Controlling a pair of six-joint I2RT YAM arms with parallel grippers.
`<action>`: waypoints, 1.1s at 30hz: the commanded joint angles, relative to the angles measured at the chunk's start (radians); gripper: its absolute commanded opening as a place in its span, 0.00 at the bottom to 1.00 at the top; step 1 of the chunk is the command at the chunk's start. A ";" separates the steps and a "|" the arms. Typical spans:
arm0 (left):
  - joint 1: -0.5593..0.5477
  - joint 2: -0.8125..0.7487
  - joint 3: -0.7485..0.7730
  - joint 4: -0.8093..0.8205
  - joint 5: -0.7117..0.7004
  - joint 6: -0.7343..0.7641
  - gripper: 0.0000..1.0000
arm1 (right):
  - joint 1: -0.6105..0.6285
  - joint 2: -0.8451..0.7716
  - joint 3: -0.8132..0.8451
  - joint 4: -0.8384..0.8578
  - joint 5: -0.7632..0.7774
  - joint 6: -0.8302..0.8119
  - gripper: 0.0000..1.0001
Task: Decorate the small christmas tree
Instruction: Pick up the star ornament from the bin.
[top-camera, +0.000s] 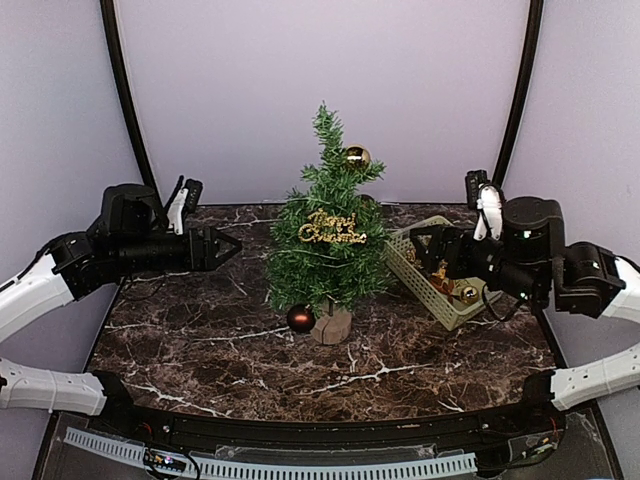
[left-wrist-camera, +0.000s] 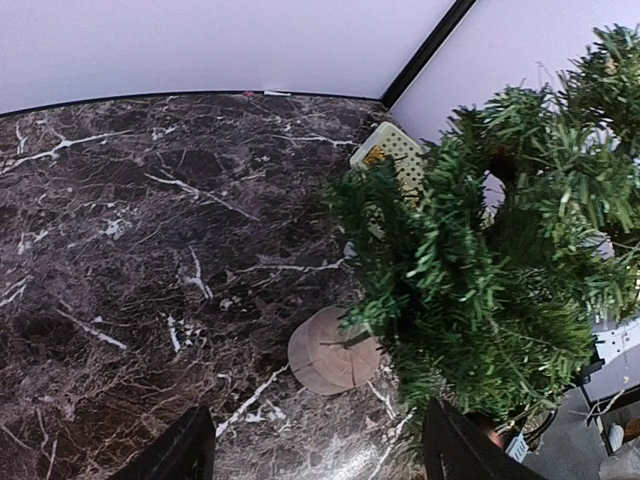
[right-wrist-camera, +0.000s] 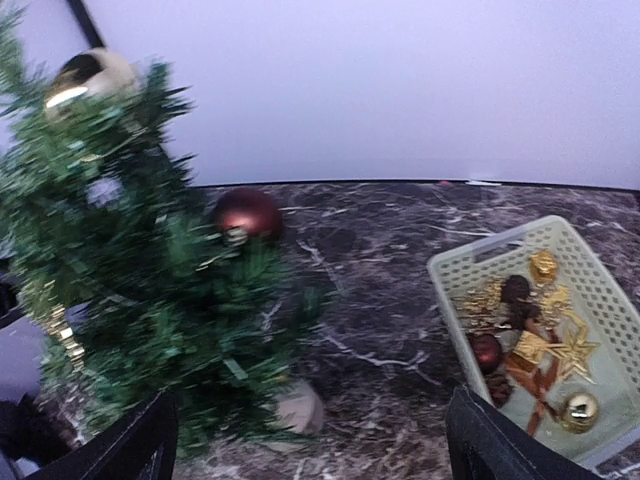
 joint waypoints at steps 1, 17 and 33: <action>0.088 0.017 -0.012 -0.047 0.097 0.061 0.74 | -0.207 -0.028 -0.014 -0.106 -0.059 0.042 0.94; 0.432 0.063 -0.033 0.021 0.089 0.369 0.74 | -0.966 0.463 -0.008 0.055 -0.523 -0.098 0.71; 0.435 0.122 -0.086 0.069 0.063 0.407 0.74 | -1.029 0.953 0.256 0.058 -0.395 -0.046 0.41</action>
